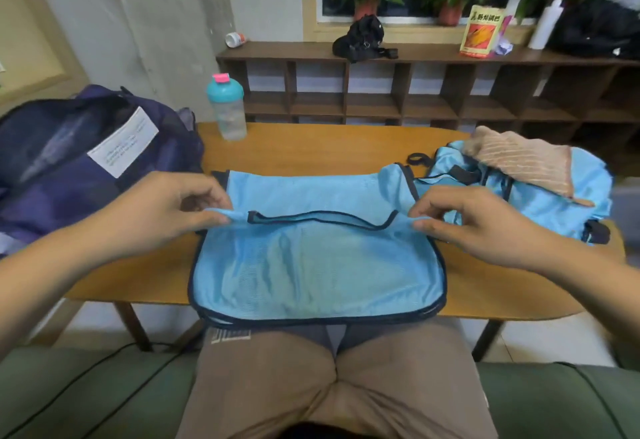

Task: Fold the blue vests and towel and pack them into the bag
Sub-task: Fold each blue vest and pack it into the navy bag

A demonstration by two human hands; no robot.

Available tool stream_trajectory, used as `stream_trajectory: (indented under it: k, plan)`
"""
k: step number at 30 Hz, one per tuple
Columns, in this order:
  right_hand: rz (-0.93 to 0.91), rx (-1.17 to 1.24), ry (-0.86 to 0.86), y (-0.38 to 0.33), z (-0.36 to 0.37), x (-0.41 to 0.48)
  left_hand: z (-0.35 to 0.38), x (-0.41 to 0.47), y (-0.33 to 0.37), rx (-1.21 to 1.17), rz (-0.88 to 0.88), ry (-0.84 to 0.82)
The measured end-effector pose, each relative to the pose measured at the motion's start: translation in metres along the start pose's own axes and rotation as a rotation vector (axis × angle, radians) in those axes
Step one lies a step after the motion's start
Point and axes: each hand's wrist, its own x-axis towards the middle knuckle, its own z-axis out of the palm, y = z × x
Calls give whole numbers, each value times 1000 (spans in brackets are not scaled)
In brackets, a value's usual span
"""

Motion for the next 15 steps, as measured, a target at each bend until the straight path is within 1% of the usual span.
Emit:
stream_trajectory:
  k: [6, 10, 15]
  plan:
    - [-60, -14, -49, 4, 22, -40, 20, -39, -10, -47, 123, -99]
    - [-69, -8, -66, 4, 29, -55, 29, -53, -13, -95, 79, -163]
    - [-103, -77, -173, 7, 43, -64, 43, -64, -15, -68, 61, -289]
